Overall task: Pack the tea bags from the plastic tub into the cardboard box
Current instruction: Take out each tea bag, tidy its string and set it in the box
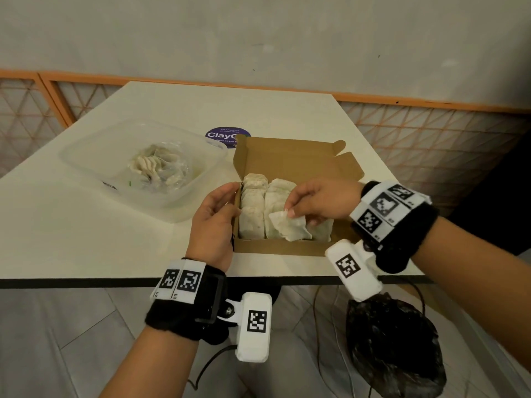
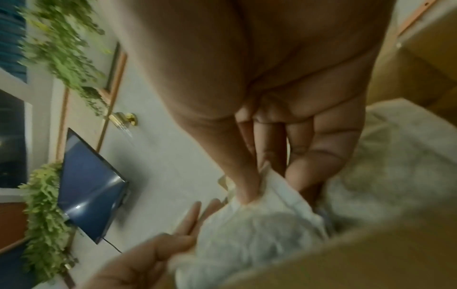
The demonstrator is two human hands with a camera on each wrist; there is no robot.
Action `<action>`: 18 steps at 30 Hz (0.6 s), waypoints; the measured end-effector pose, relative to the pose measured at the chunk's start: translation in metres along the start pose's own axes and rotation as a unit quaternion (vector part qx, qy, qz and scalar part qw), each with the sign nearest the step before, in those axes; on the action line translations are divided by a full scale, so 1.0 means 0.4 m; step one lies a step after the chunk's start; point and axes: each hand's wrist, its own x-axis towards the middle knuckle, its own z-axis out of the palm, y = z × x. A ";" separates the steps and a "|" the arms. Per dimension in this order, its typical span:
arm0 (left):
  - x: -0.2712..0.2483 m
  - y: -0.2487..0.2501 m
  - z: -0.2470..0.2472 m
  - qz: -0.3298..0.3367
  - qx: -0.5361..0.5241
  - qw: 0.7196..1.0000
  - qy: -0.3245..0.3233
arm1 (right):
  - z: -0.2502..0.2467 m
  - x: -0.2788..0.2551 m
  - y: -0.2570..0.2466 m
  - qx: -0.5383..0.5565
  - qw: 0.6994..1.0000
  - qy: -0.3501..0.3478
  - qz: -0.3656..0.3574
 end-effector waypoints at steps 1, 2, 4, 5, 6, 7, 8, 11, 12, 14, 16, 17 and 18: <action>0.000 0.000 0.000 0.000 0.000 1.000 0.000 | 0.008 0.013 0.006 0.008 1.000 0.010 0.008; 0.000 0.000 0.000 0.000 0.001 1.000 0.002 | 0.014 0.023 0.011 0.017 0.999 0.026 0.012; 0.002 -0.001 -0.001 -0.001 0.003 1.000 0.003 | 0.019 0.027 0.014 0.041 0.997 0.058 0.015; 0.001 -0.002 -0.002 -0.001 0.003 1.000 0.002 | 0.020 0.026 0.014 0.056 0.996 0.072 0.016; 0.001 -0.002 -0.001 -0.001 0.004 1.000 0.003 | 0.020 0.023 0.014 0.072 0.994 0.085 0.017; 0.001 -0.002 0.000 0.000 0.004 1.000 0.003 | 0.020 0.020 0.014 0.089 0.991 0.095 0.017; 0.001 -0.002 0.001 0.001 0.003 1.000 0.002 | 0.022 0.017 0.014 0.105 0.989 0.101 0.019; 0.001 -0.002 0.002 0.007 0.006 1.000 0.005 | 0.030 0.014 0.021 0.147 0.984 0.094 0.034; 0.001 -0.002 0.003 0.007 0.007 1.000 0.005 | 0.035 0.012 0.022 0.160 0.983 0.086 0.038; 0.002 -0.002 0.003 0.008 0.009 1.000 0.006 | 0.047 0.008 0.022 0.181 0.980 0.071 0.040; 0.002 -0.002 0.003 0.008 0.011 1.000 0.006 | 0.053 0.000 0.017 0.187 0.979 0.073 0.042; 0.002 -0.003 0.002 0.007 0.011 1.000 0.007 | 0.051 -0.005 0.015 0.179 0.979 0.084 0.040; 0.002 -0.003 0.002 0.006 0.011 1.000 0.008 | 0.044 -0.012 0.014 0.158 0.981 0.108 0.029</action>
